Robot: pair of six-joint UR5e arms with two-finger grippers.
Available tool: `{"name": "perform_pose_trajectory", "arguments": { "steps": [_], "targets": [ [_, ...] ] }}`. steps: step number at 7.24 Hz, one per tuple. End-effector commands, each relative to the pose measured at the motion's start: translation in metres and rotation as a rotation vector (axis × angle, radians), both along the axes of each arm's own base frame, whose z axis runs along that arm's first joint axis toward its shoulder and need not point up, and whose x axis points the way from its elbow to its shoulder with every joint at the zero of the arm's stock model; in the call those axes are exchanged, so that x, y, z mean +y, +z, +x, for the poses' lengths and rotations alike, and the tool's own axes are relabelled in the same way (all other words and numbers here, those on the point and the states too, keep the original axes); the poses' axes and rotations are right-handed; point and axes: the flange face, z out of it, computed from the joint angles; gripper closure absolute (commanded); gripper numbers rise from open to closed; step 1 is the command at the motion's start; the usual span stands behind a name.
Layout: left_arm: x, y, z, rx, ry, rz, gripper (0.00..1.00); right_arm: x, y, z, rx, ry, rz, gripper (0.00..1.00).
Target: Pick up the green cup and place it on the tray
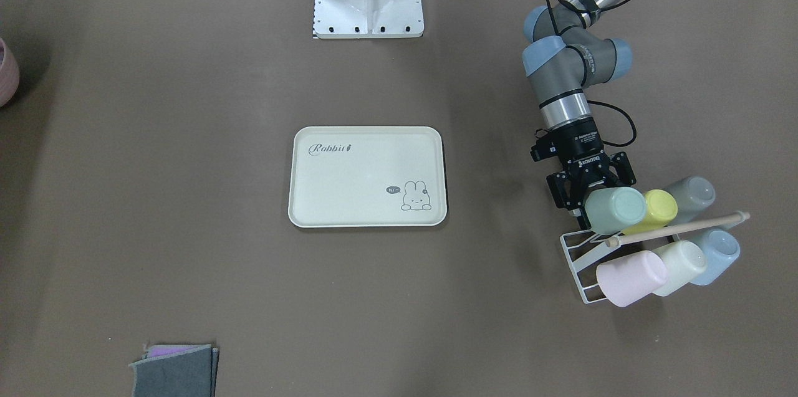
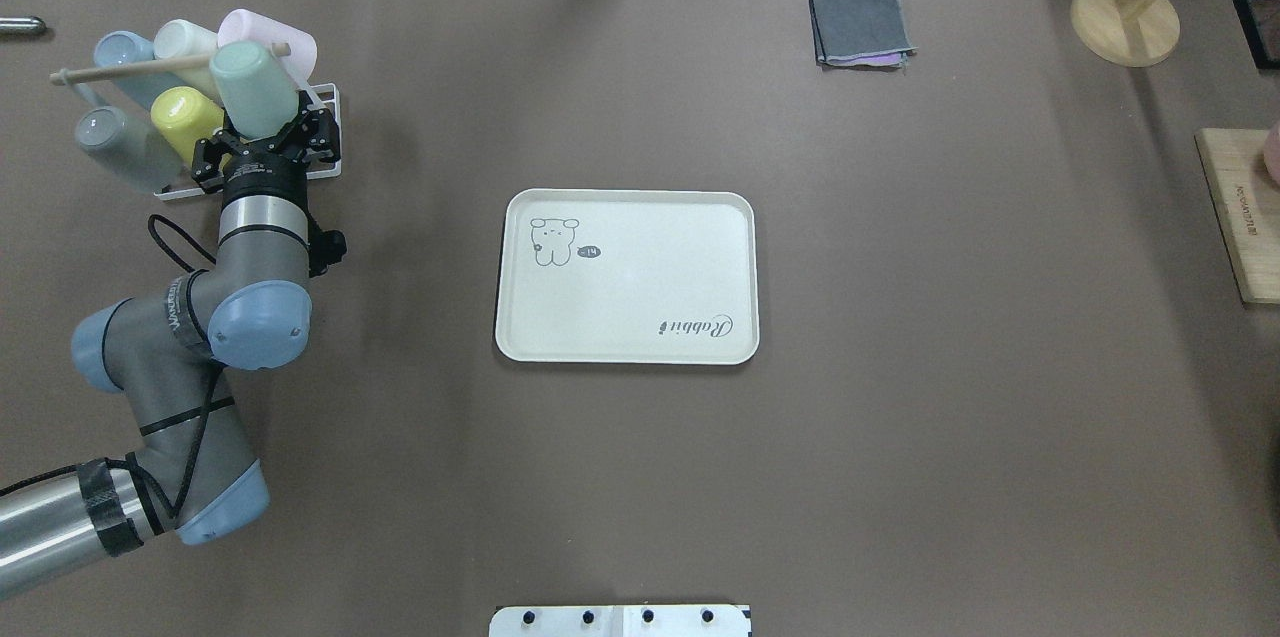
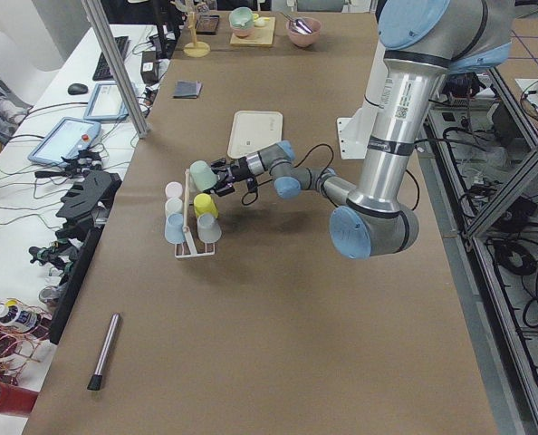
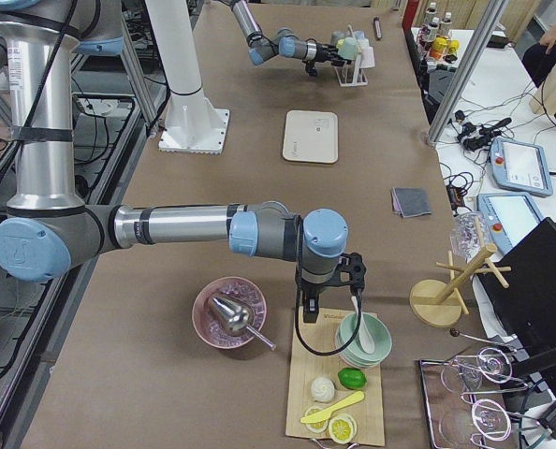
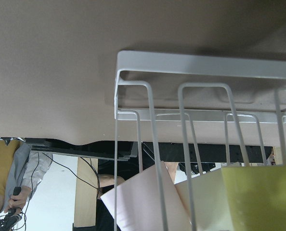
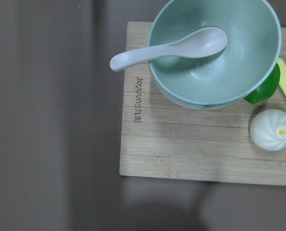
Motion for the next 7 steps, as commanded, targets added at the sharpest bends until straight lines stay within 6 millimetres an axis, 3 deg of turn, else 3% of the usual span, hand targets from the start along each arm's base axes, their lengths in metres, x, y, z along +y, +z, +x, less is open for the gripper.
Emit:
{"name": "perform_pose_trajectory", "arguments": {
  "steps": [1, 2, 4, 7],
  "targets": [
    [0.006, -0.009, -0.011, 0.004, 0.008, 0.011, 0.16, 0.002, -0.002, 0.003, 0.0, 0.007, 0.004, 0.0],
    [0.007, -0.01, -0.012, 0.005, 0.009, 0.012, 0.16, 0.003, -0.008, 0.003, 0.003, 0.008, 0.016, 0.0],
    [0.01, -0.013, -0.016, 0.012, 0.012, 0.015, 0.16, 0.002, 0.006, 0.003, 0.002, 0.004, -0.011, 0.0],
    [0.011, -0.025, -0.019, 0.002, 0.023, 0.028, 0.16, -0.007, -0.001, 0.001, 0.009, 0.0, 0.003, 0.0]
  ]
}}
